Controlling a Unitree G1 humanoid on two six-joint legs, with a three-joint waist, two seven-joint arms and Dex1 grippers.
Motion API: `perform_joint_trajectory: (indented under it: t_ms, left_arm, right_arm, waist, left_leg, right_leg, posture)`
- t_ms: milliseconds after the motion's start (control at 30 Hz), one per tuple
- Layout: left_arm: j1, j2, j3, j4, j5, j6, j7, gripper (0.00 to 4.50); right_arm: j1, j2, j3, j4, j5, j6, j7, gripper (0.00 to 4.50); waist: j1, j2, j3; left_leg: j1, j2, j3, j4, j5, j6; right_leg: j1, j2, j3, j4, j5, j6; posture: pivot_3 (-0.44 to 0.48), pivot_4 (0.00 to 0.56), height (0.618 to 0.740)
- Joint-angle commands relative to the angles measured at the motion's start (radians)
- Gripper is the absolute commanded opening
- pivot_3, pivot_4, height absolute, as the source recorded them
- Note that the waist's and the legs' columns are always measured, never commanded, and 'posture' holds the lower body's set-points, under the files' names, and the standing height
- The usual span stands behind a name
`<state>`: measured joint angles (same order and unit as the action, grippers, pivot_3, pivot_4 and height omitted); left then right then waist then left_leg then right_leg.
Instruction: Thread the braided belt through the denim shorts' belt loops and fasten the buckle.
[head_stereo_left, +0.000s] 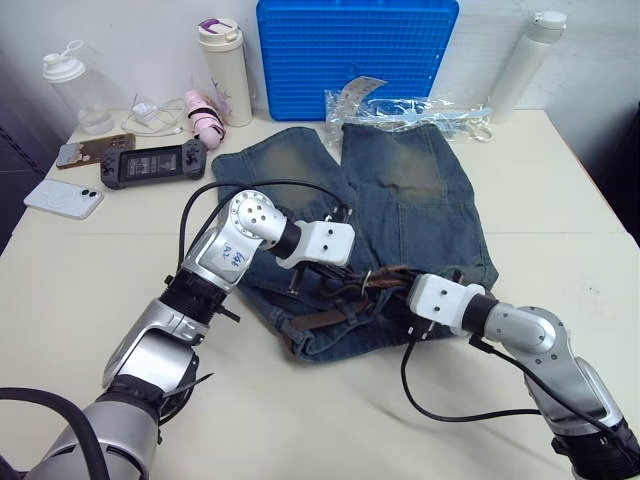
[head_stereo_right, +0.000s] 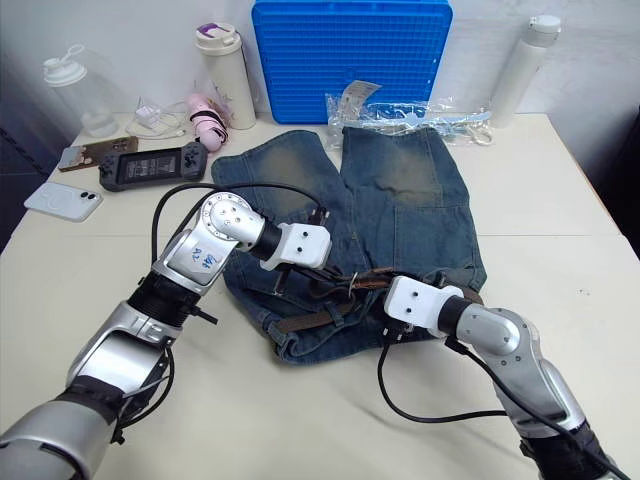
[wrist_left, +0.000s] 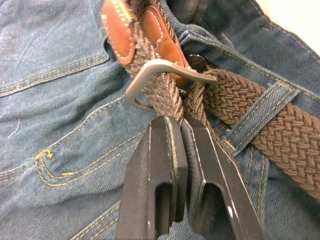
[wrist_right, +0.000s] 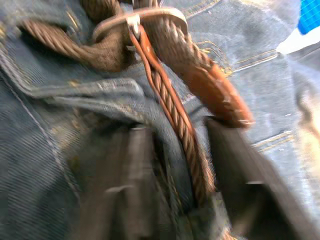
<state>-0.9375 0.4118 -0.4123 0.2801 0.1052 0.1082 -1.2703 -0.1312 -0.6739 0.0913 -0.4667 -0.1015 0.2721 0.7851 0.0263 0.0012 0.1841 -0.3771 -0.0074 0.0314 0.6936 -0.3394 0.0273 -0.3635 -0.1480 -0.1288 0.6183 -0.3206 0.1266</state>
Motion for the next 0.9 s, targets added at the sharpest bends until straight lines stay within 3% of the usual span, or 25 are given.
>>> perform_joint_trajectory:
  t_ms: [33,133,300,567,900]
  left_arm:
    - [0.0,-0.003,-0.001,-0.039,-0.006,0.011,0.007,0.0]
    - [0.003,-0.007,-0.004,-0.044,-0.006,0.017,0.009,0.0]
    - [0.006,-0.023,-0.008,-0.047,-0.009,0.024,0.018,0.0]
    - [0.004,-0.046,-0.013,-0.076,-0.011,0.054,0.033,0.0]
    - [0.013,-0.048,-0.014,-0.092,-0.01,0.087,0.045,0.0]
  right_arm:
    - [0.007,-0.059,-0.118,-0.078,0.186,0.085,0.112,3.93]
    - [0.051,-0.118,-0.213,-0.108,0.346,0.161,0.221,3.93]
    - [-0.01,-0.144,-0.3,-0.052,0.392,0.164,0.198,3.93]
    - [-0.135,-0.174,-0.191,0.076,0.241,0.014,0.163,3.93]
    - [-0.139,-0.137,-0.169,0.114,0.336,0.013,0.201,3.93]
  waist:
    - [0.002,0.0,0.0]
    - [0.003,0.0,0.0]
    - [0.002,0.0,0.0]
    - [0.0,0.0,0.0]
    - [0.003,0.0,0.0]
  left_leg:
    - [0.0,0.0,0.0,0.0,0.0,0.0]
    - [0.0,0.0,0.0,0.0,0.0,0.001]
    - [0.0,0.0,0.0,0.001,-0.001,0.001]
    - [0.0,0.0,0.0,0.002,-0.001,0.001]
    - [-0.001,-0.001,0.0,0.003,-0.001,0.002]
  right_leg:
    - [0.0,0.0,0.0,0.0,0.0,0.0]
    - [0.0,0.0,0.0,0.0,0.0,0.0]
    - [0.001,-0.001,0.0,0.0,0.0,0.0]
    - [0.001,-0.001,0.0,0.0,0.0,0.0]
    - [0.001,-0.001,-0.001,0.0,0.0,0.0]
  posture:
    - [0.0,0.15,0.693]
    - [0.0,0.15,0.693]
    - [0.0,0.15,0.693]
    - [0.0,0.15,0.693]
    - [0.0,0.15,0.693]
